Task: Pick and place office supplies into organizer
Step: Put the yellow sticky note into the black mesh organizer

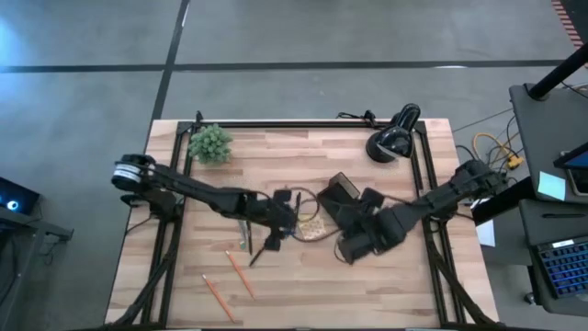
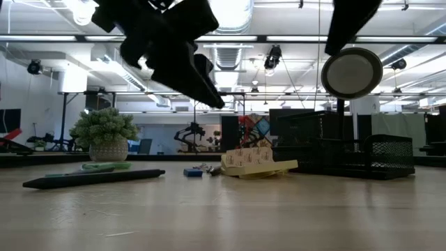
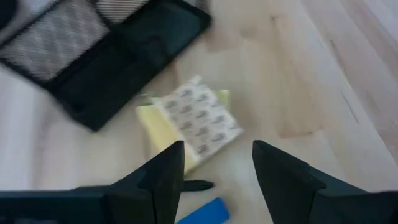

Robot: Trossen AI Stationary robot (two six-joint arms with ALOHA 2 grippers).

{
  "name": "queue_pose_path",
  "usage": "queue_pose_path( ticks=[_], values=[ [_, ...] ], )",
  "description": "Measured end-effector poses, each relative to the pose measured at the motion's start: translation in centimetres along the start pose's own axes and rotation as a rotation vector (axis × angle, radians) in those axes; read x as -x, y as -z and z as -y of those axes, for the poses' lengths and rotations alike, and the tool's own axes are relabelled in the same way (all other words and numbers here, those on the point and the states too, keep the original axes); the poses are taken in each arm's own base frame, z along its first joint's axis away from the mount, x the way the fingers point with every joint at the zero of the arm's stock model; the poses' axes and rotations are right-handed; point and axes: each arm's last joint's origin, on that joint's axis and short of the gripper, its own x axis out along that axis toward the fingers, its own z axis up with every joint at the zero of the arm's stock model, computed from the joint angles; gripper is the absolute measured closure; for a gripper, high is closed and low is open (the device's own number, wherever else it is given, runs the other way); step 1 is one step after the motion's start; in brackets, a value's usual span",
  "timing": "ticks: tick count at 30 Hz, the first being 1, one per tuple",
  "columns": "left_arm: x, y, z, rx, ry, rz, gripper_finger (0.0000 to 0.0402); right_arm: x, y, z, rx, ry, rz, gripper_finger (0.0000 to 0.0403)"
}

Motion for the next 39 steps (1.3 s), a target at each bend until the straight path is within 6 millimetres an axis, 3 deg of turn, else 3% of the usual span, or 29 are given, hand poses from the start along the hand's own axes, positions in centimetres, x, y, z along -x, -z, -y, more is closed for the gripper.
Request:
queue_pose_path(
  ticks=[8, 14, 19, 22, 27, 32, 36, 39],
  values=[
    [-2.1, 1.3, 2.1, -0.067, -0.111, -0.066, 0.0285, 1.9, 3.2, -0.8, -0.364, 0.081, 0.062, 0.0188],
    [-2.1, 0.9, 2.3, -0.073, -0.220, -0.004, 0.0328, 3.7, 5.6, -0.7, -0.679, 0.108, 0.108, 0.0188],
    [-2.0, 1.0, 3.0, -0.107, -0.225, 0.013, 0.0351, 5.2, 7.8, -1.4, -0.874, 0.022, 0.149, 0.0188],
    [-1.0, 0.7, 3.3, -0.026, -0.213, 0.037, 0.0356, 6.3, 8.2, -1.1, -0.932, -0.052, 0.169, 0.0188],
    [2.4, -2.3, 3.0, 0.044, -0.228, 0.197, 0.0357, 6.8, 7.0, 0.1, -0.946, -0.092, 0.329, 0.0188],
    [4.1, -3.1, 0.7, 0.327, -0.252, 0.273, 0.0347, 7.1, 6.7, 1.4, -0.858, -0.079, 0.338, 0.0188],
    [3.4, -2.2, -1.3, 0.637, -0.043, 0.257, 0.0344, 6.7, 7.4, 1.9, -0.962, -0.079, 0.261, 0.0188],
    [2.0, -0.8, -1.4, 0.711, 0.062, 0.209, 0.0349, 6.0, 8.3, 2.0, -0.976, -0.056, 0.139, 0.0188]
  ],
)
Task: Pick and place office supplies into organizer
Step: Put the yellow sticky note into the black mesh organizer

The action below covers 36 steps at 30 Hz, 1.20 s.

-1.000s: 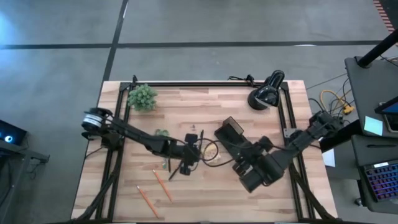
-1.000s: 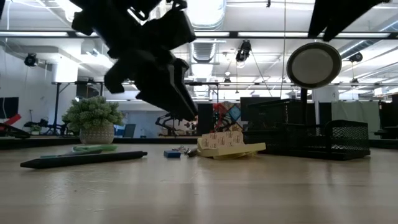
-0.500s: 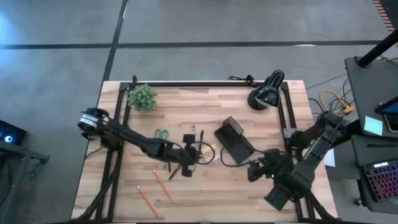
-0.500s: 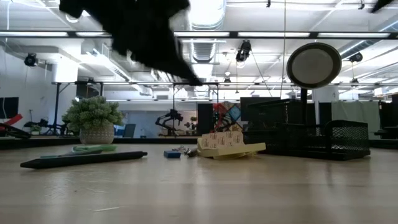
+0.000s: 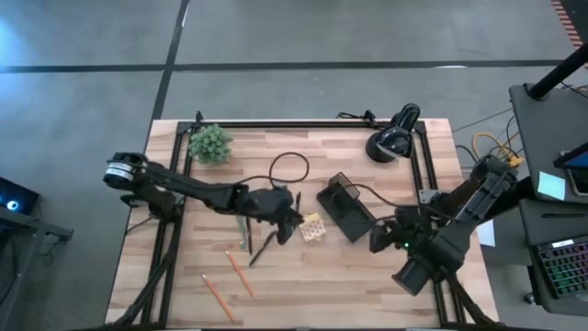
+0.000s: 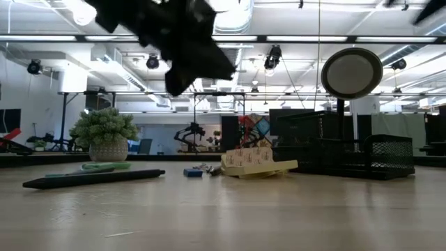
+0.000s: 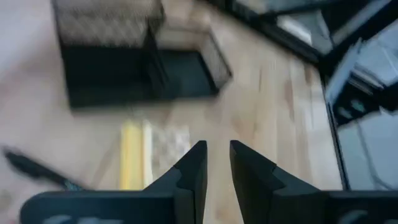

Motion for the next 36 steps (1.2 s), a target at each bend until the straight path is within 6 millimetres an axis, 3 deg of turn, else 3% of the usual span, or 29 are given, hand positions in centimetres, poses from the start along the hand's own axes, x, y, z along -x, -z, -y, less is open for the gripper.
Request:
queue_pose_path(
  ticks=[10, 18, 24, 28, 36],
  values=[
    [-3.5, 2.9, -0.6, -0.057, -0.028, -0.115, 0.0357, -2.5, 1.5, 2.4, 0.094, 0.228, -0.097, 0.0188],
    [-5.8, 4.2, -0.8, -0.154, -0.110, -0.122, 0.0357, -3.0, 1.7, 2.6, 0.083, 0.246, -0.094, 0.0188],
    [-7.3, 5.0, -2.2, -0.161, -0.243, -0.119, 0.0357, -3.0, 1.8, 2.6, 0.080, 0.243, -0.092, 0.0188],
    [-7.9, 5.4, -3.1, -0.155, -0.268, -0.135, 0.0357, -3.1, 2.0, 2.3, 0.075, 0.201, -0.101, 0.0188],
    [-8.3, 5.4, -3.7, -0.144, -0.269, -0.144, 0.0357, -3.5, 3.5, -0.9, 0.197, -0.134, -0.155, 0.0188]
  ],
)
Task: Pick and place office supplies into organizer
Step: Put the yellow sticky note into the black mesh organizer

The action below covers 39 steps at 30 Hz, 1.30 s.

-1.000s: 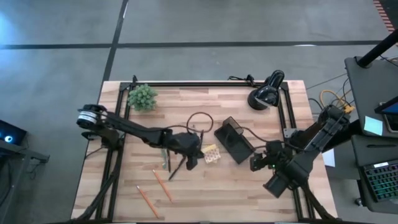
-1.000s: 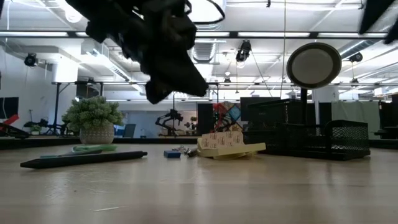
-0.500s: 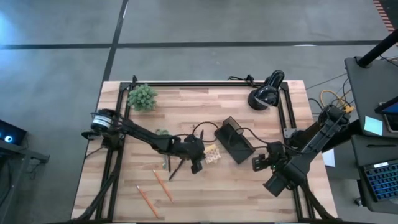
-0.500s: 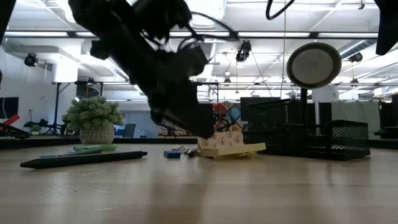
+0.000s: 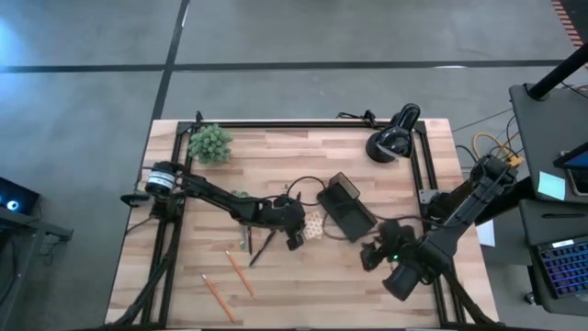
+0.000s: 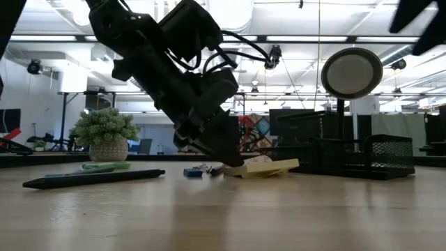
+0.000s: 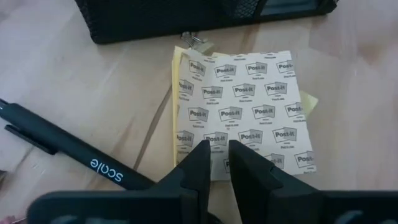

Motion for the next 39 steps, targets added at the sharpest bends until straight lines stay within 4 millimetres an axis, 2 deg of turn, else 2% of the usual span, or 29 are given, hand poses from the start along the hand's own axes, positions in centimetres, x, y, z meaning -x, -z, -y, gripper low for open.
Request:
queue_pose_path(
  ticks=[6, 8, 10, 12, 16, 18, 23, 29, 33, 39],
  values=[
    [-0.1, 0.5, -0.5, 0.048, 0.002, -0.023, 0.0357, -2.6, 0.6, -1.7, 0.196, -0.039, 0.001, 0.0188],
    [-0.1, 0.7, -0.7, 0.091, 0.008, -0.033, 0.0357, -3.7, 0.8, -2.1, 0.158, -0.035, -0.023, 0.0188],
    [-0.1, 0.9, -0.8, 0.108, 0.007, -0.043, 0.0357, -4.8, 0.8, -2.2, 0.021, -0.044, -0.057, 0.0188],
    [0.0, 1.0, -0.8, 0.105, 0.008, -0.044, 0.0357, -5.7, 1.1, -2.2, -0.196, -0.077, -0.073, 0.0188],
    [0.0, 1.2, -0.8, 0.102, 0.005, -0.052, 0.0357, -7.4, 1.7, -1.8, -0.617, -0.198, 0.003, 0.0188],
    [0.0, 1.4, -0.8, 0.100, 0.005, -0.056, 0.0357, -8.1, 1.8, -1.7, -0.693, -0.254, 0.024, 0.0188],
    [0.0, 1.6, -0.7, 0.102, 0.044, -0.064, 0.0357, -10.8, 1.9, -2.3, -0.755, -0.251, -0.033, 0.0188],
    [0.0, 1.5, -0.4, 0.104, 0.088, -0.058, 0.0357, -13.5, 2.8, -3.9, -0.752, -0.183, -0.060, 0.0188],
    [0.2, 1.7, 0.6, 0.092, 0.144, -0.056, 0.0357, -13.7, 2.7, -4.6, -0.742, -0.154, -0.044, 0.0188],
    [0.4, 2.2, 2.3, 0.116, 0.201, -0.035, 0.0357, -13.5, 2.3, -4.7, -0.714, -0.101, -0.021, 0.0188]
  ],
)
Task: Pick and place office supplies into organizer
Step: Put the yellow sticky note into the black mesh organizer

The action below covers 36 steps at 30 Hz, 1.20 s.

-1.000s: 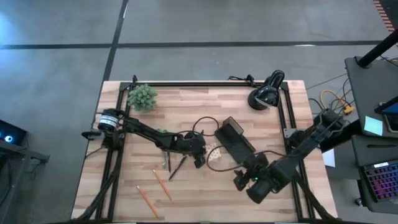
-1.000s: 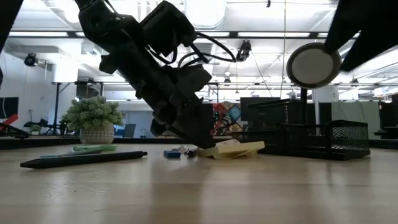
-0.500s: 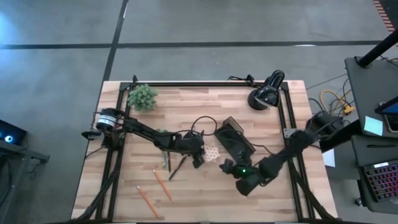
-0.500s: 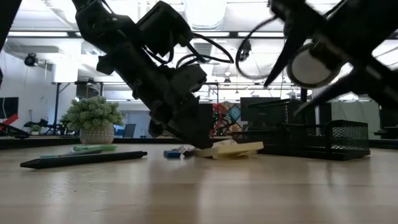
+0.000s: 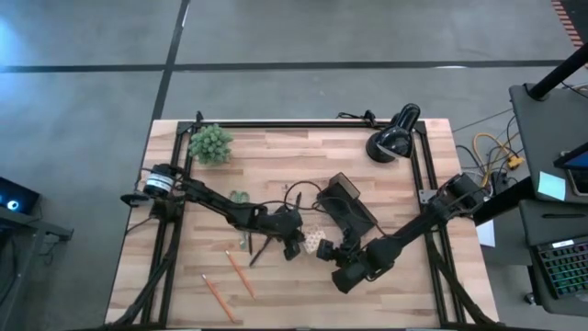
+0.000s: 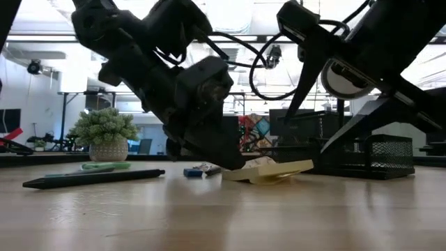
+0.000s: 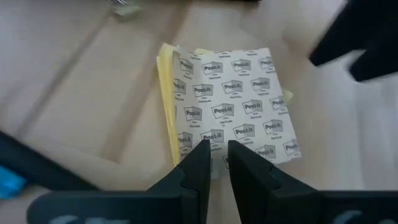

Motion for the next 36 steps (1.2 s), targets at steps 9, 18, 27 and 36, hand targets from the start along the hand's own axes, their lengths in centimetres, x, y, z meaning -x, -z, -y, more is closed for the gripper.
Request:
queue_pose_path(
  ticks=[9, 18, 27, 36],
  values=[
    [0.1, 0.6, 1.4, 0.041, 0.041, 0.025, 0.0357, -0.5, 0.2, 1.3, 0.018, 0.091, -0.061, 0.0188],
    [-0.5, 1.1, 2.3, 0.046, 0.088, 0.059, 0.0357, -1.2, 0.0, 1.7, 0.040, 0.107, -0.046, 0.0188],
    [-2.0, 1.2, 3.0, 0.040, 0.149, 0.046, 0.0357, -2.1, 0.3, 1.8, 0.052, 0.120, -0.026, 0.0188],
    [-1.9, 1.1, 3.3, 0.038, 0.161, 0.040, 0.0357, -2.6, -0.4, 1.6, 0.084, 0.139, 0.004, 0.0194]
  ],
)
